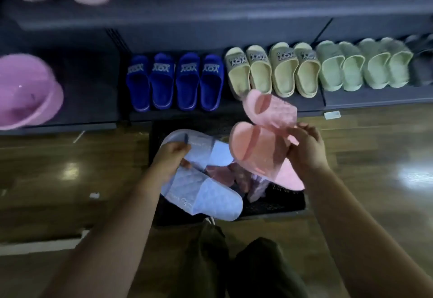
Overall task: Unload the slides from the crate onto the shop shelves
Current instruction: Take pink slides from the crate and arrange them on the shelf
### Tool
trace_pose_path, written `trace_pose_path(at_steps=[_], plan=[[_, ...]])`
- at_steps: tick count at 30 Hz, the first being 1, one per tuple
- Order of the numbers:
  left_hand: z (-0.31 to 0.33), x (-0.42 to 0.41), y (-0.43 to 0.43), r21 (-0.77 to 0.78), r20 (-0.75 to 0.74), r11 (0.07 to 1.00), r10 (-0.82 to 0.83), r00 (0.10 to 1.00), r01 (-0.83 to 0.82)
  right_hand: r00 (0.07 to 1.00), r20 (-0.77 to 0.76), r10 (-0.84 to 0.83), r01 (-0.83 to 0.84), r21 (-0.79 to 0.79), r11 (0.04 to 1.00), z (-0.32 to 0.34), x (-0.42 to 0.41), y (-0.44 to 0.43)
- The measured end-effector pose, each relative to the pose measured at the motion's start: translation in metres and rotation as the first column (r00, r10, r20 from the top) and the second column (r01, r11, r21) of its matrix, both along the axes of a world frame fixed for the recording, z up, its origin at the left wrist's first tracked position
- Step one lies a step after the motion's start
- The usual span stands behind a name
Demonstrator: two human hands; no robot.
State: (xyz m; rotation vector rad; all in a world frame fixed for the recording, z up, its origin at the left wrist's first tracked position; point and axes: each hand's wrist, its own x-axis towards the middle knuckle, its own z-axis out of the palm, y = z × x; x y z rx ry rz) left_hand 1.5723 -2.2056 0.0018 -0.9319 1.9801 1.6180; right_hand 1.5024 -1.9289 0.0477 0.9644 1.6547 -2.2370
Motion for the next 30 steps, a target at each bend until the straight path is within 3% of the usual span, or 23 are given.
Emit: trace_pose_path(at_steps=[7, 13, 22, 30], plan=[[0.147, 0.008, 0.002, -0.009, 0.003, 0.991, 0.130, 0.991, -0.130, 0.991, 0.110, -0.074, 0.074, 0.000, 0.997, 0.144, 0.023, 0.008], [0.232, -0.034, 0.023, 0.006, -0.125, 0.994, 0.112, 0.986, -0.112, 0.986, 0.079, -0.150, 0.152, -0.024, 0.988, 0.213, 0.009, 0.036], [0.285, -0.154, 0.074, -0.073, -0.302, 0.997, -0.008, 0.953, -0.015, 0.969, 0.000, -0.245, 0.243, -0.137, 0.960, 0.251, -0.080, 0.097], [0.293, -0.313, 0.135, -0.302, -0.338, 0.948, -0.200, 0.920, 0.095, 0.972, -0.042, -0.230, 0.216, -0.213, 0.953, 0.254, -0.215, 0.161]])
